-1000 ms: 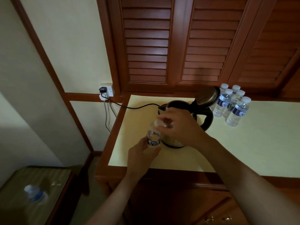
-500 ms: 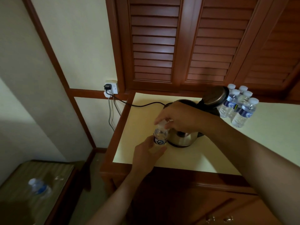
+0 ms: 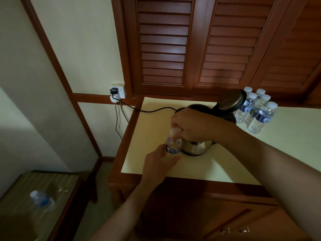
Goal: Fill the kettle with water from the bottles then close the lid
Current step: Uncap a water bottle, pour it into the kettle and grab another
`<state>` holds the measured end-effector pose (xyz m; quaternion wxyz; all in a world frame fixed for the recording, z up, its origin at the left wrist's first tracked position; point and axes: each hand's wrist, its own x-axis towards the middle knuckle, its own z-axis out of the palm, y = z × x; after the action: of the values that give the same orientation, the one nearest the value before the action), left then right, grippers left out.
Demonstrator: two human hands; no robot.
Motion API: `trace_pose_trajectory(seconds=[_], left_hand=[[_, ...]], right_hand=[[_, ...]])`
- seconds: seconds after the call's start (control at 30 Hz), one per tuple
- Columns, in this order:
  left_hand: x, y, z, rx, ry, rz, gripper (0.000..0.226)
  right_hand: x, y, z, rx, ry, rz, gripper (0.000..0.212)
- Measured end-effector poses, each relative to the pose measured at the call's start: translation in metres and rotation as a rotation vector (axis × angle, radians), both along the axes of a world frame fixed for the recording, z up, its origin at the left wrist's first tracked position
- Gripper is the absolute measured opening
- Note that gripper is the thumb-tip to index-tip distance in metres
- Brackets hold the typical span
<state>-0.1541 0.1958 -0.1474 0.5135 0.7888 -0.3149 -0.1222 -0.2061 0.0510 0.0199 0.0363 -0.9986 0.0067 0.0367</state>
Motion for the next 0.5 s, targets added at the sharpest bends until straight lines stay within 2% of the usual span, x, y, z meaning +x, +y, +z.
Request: trace_pose_trajectory(seconds=[0.2, 0.27, 0.37, 0.43, 0.5], left_hand=[[-0.002, 0.002, -0.001, -0.039, 0.031, -0.006, 0.042], [-0.003, 0.002, 0.0, -0.032, 0.033, -0.006, 0.04], [-0.002, 0.003, -0.001, -0.037, 0.049, 0.0, 0.039], [-0.002, 0.002, -0.001, -0.025, 0.035, -0.005, 0.04], [-0.002, 0.002, -0.001, -0.011, 0.041, -0.012, 0.042]], right_hand=[[0.001, 0.016, -0.015, -0.367, -0.068, -0.102, 0.057], [0.001, 0.016, -0.02, -0.412, -0.105, -0.106, 0.061], [-0.004, 0.01, -0.021, -0.35, -0.132, -0.051, 0.061], [-0.01, 0.008, -0.019, -0.253, -0.132, -0.002, 0.056], [-0.015, 0.008, -0.017, -0.156, -0.115, -0.042, 0.047]])
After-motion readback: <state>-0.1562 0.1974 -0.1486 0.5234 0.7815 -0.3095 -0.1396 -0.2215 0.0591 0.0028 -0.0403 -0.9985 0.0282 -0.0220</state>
